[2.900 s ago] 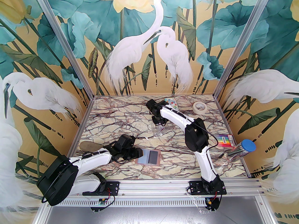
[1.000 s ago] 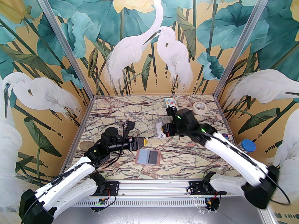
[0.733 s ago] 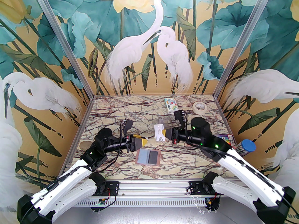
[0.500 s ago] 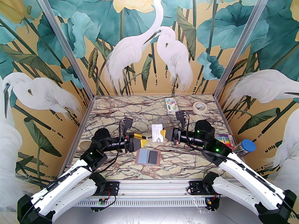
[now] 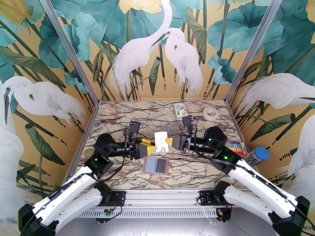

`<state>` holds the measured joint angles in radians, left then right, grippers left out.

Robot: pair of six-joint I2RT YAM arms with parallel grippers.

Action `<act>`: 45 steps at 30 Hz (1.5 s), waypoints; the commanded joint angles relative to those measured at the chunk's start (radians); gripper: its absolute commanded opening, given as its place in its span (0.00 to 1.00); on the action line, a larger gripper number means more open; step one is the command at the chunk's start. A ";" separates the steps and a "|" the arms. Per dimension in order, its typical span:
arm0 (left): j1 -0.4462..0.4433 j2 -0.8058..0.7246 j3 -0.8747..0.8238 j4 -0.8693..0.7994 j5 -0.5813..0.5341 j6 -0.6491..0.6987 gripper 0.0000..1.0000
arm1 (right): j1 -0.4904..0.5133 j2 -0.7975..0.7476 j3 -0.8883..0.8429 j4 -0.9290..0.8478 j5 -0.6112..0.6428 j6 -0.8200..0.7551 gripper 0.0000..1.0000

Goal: Put the credit cards into the card holder

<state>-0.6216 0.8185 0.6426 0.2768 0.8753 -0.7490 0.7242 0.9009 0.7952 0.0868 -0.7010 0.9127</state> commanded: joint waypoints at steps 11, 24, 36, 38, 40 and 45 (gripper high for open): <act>0.005 0.000 0.009 0.026 0.017 -0.031 0.16 | 0.030 0.023 0.011 0.011 0.006 -0.025 0.00; 0.005 0.025 0.020 0.018 0.084 -0.050 0.00 | 0.035 -0.005 0.048 -0.135 -0.088 -0.153 0.28; 0.004 0.034 0.022 -0.012 0.118 -0.068 0.00 | 0.035 -0.009 0.049 -0.120 -0.126 -0.165 0.13; 0.003 0.038 0.022 -0.012 0.122 -0.068 0.00 | 0.037 -0.009 0.049 -0.122 -0.127 -0.164 0.11; 0.004 0.041 0.022 -0.012 0.125 -0.068 0.00 | 0.037 -0.011 0.049 -0.121 -0.130 -0.166 0.09; 0.004 0.044 0.020 -0.013 0.124 -0.070 0.00 | 0.038 -0.013 0.049 -0.130 -0.130 -0.168 0.05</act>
<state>-0.6189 0.8467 0.6437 0.2775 0.9833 -0.8059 0.7536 0.9009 0.8200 -0.0525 -0.8089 0.7616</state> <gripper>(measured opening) 0.032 0.060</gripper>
